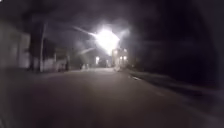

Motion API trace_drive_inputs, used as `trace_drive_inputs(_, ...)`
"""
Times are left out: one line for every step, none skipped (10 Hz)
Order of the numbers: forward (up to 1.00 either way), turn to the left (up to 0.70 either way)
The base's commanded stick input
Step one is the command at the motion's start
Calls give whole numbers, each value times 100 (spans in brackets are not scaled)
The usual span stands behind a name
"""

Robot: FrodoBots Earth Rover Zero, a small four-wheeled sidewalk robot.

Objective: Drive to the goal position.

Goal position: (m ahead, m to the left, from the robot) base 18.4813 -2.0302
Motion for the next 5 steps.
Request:
trace_drive_inputs(70,0)
trace_drive_inputs(70,0)
trace_drive_inputs(70,0)
trace_drive_inputs(70,0)
trace_drive_inputs(70,0)
